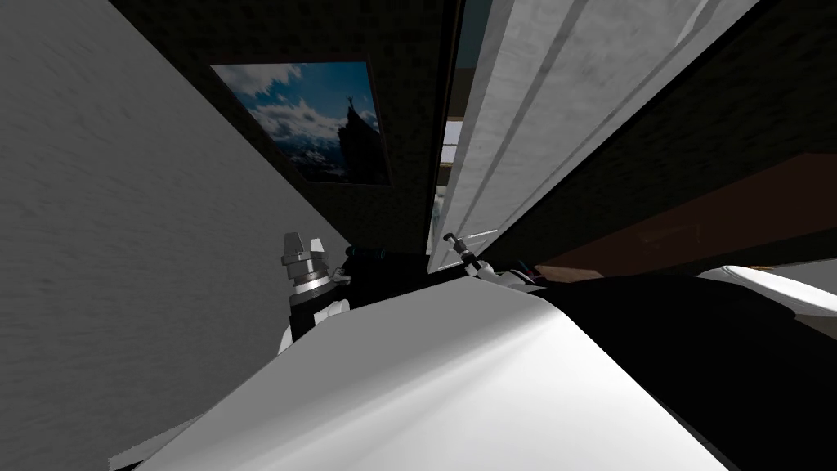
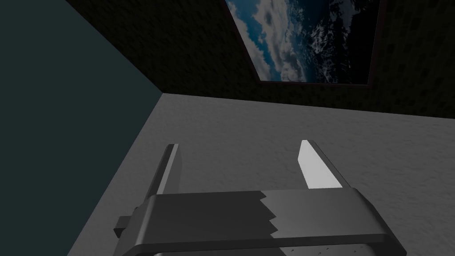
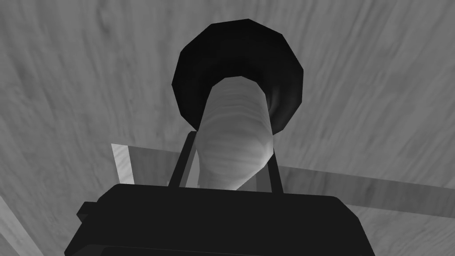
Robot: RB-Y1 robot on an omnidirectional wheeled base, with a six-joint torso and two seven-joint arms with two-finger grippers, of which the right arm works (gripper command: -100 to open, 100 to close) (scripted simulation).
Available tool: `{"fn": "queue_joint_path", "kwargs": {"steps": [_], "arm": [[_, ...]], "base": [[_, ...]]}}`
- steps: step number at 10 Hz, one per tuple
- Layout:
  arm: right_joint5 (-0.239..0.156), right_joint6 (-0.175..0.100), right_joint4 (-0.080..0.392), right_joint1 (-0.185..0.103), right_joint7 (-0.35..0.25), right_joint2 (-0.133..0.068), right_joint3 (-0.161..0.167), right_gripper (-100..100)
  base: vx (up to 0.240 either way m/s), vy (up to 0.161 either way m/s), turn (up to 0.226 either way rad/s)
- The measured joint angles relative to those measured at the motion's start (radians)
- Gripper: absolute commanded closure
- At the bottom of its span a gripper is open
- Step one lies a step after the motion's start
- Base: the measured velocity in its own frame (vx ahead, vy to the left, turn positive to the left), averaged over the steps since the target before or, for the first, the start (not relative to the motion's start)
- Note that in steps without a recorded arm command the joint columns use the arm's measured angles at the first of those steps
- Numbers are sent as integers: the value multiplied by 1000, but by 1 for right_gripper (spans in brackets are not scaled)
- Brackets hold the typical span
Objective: Pull the door open
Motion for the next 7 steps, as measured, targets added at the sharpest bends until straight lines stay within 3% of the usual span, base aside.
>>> {"fn": "queue_joint_path", "kwargs": {"steps": [3, 6, 7], "arm": [[8, -27, -3, 24, -22, -12, 24, 100], [9, -92, 15, 44, -50, -41, 45, 100], [9, -109, 5, 63, -60, -56, 52, 100]], "base": [[-129, -58, 102], [-180, -80, 141], [-172, -76, 110]]}}
